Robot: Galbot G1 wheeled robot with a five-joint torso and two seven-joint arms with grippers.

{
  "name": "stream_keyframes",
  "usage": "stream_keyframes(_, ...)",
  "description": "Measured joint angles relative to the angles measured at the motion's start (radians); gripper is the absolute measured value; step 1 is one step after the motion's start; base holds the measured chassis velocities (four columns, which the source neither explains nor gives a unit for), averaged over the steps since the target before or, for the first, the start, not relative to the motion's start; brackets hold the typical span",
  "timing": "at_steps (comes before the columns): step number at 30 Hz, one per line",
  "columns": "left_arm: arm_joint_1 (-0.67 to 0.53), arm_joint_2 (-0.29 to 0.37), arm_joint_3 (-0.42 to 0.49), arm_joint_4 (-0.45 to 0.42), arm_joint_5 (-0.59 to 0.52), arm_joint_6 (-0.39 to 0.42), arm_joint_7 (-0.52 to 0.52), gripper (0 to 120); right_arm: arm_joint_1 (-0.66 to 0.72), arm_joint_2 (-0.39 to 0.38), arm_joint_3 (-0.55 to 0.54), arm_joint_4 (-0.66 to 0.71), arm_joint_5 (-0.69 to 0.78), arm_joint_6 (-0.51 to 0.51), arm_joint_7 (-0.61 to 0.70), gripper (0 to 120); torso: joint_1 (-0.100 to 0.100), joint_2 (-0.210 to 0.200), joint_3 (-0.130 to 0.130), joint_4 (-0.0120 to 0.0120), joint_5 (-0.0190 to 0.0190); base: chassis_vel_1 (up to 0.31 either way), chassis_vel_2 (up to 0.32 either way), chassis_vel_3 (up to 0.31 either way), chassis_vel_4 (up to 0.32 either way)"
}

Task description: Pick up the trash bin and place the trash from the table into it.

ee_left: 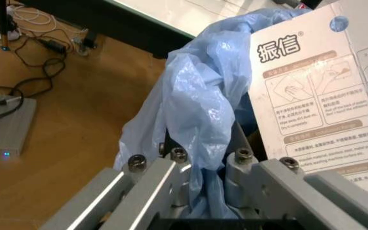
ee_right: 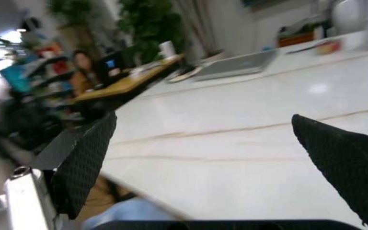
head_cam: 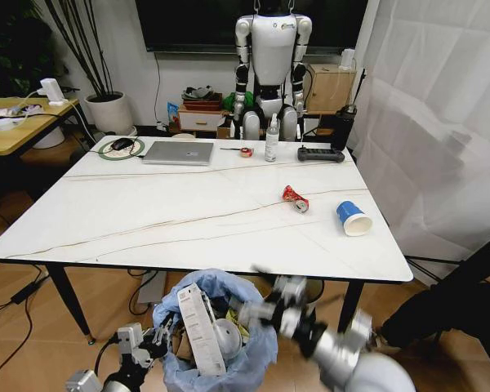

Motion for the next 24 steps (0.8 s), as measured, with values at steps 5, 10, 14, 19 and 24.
stream_keyframes(5,0.002,-0.001,-0.005,-0.007,0.0,-0.001,0.001,1,0.11,0.001,0.126,-0.111,0.058,-0.139,0.129,100,0.0,0.0,0.0,-0.0001,-0.0002,0.0,0.0,0.0,0.0)
stream_keyframes(10,0.0,-0.005,-0.004,-0.008,0.0,-0.001,0.001,1,0.154,0.013,0.177,-0.168,0.123,-0.276,0.211,100,0.0,0.0,0.0,-0.0001,-0.0002,0.0,0.0,0.0,0.0)
stream_keyframes(14,-0.001,-0.01,-0.004,-0.01,0.001,-0.001,0.001,1,0.193,0.025,0.196,-0.245,0.147,-0.327,0.24,100,0.0,0.0,0.0,-0.0001,-0.0001,0.0,0.0,0.0,0.0)
stream_keyframes(19,0.002,-0.011,-0.008,-0.012,0.002,-0.002,0.001,1,0.217,0.032,0.205,-0.293,0.158,-0.357,0.253,100,0.0,0.0,0.0,-0.0001,-0.0002,0.0,0.0,0.0,0.0)
stream_keyframes(24,0.003,-0.009,-0.011,-0.014,0.002,-0.003,0.001,1,0.228,0.04,0.218,-0.317,0.149,-0.403,0.289,99,0.0,0.0,0.0,-0.0001,-0.0002,0.0,0.0,0.0,0.0)
